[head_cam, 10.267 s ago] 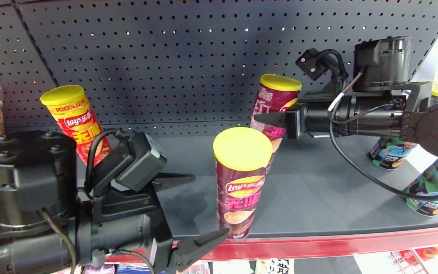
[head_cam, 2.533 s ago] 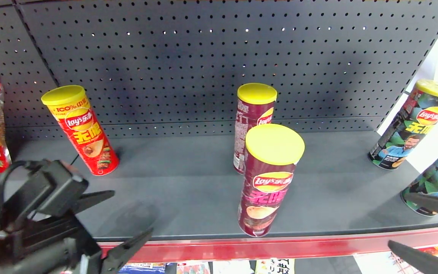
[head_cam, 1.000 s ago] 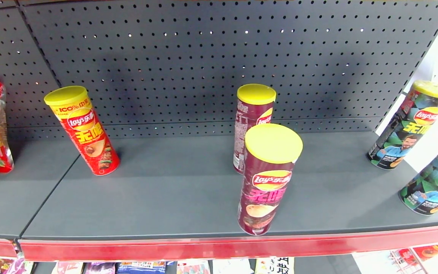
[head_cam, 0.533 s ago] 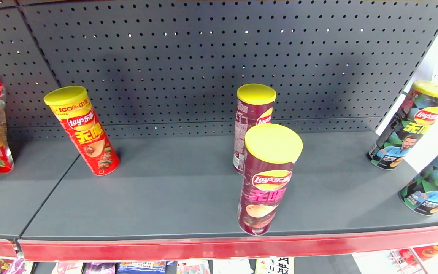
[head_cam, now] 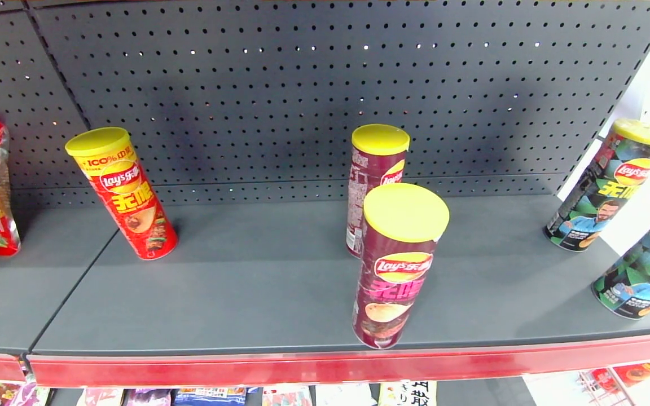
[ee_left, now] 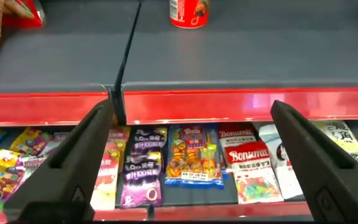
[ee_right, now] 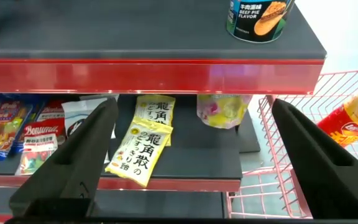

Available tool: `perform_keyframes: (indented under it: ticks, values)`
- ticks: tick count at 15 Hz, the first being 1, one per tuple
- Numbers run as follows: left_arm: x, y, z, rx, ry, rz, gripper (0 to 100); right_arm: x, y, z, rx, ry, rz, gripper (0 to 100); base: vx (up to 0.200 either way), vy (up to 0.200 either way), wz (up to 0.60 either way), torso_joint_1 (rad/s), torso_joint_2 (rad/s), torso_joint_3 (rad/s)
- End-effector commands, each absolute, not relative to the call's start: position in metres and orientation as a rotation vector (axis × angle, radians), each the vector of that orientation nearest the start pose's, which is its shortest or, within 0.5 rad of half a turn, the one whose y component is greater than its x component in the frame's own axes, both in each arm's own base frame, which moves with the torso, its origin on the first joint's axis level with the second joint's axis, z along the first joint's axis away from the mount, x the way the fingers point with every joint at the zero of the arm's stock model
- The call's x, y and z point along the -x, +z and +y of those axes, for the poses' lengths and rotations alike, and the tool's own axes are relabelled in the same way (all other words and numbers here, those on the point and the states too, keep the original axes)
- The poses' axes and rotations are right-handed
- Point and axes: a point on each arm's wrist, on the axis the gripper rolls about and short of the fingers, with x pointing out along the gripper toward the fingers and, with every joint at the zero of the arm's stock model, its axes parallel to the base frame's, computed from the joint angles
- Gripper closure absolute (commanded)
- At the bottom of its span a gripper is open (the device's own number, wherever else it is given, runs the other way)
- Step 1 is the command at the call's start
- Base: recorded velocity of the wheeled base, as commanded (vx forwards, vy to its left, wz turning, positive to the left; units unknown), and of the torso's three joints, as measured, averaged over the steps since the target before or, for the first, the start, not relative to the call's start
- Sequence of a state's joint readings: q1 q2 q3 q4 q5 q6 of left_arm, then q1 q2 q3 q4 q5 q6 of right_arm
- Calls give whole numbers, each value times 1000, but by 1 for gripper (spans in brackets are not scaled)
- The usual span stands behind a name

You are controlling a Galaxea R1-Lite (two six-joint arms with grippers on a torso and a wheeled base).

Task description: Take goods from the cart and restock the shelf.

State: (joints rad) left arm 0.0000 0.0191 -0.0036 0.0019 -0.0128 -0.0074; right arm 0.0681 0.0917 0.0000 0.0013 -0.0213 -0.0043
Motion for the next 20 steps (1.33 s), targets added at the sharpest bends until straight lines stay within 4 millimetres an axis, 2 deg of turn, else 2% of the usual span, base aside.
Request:
perform_keyframes:
  ticks: [1, 10, 11, 12, 13, 15, 18, 20]
  values:
    - [23, 76, 0, 2, -14, 0, 0, 16, 77, -1, 7, 42, 93, 0, 0, 0, 0, 0, 0, 0]
    - [24, 79, 0, -19, -15, -17, 0, 16, 77, -1, 7, 49, 93, 0, 0, 0, 0, 0, 0, 0]
    - [29, 109, 0, -12, -30, -92, 0, 16, 77, -1, 5, 51, 92, 0, 0, 0, 0, 0, 0, 0]
    - [25, 136, 0, 38, -41, -51, 0, 16, 77, -1, 5, 51, 93, 0, 0, 0, 0, 0, 0, 0]
    - [25, 139, 0, 57, -43, -54, 0, 16, 77, -1, 5, 52, 93, 0, 0, 0, 0, 0, 0, 0]
    - [29, 136, 0, -76, 47, -63, 0, 15, 77, -1, 6, 58, 98, 0, 0, 0, 0, 0, 0, 0]
    - [30, 131, 1, -122, -49, -55, 0, 16, 77, -1, 5, 57, 95, 0, 0, 0, 0, 0, 0, 0]
    - [31, 128, 1, -125, -51, -52, 0, 16, 77, -1, 5, 55, 95, 0, 0, 0, 0, 0, 0, 0]
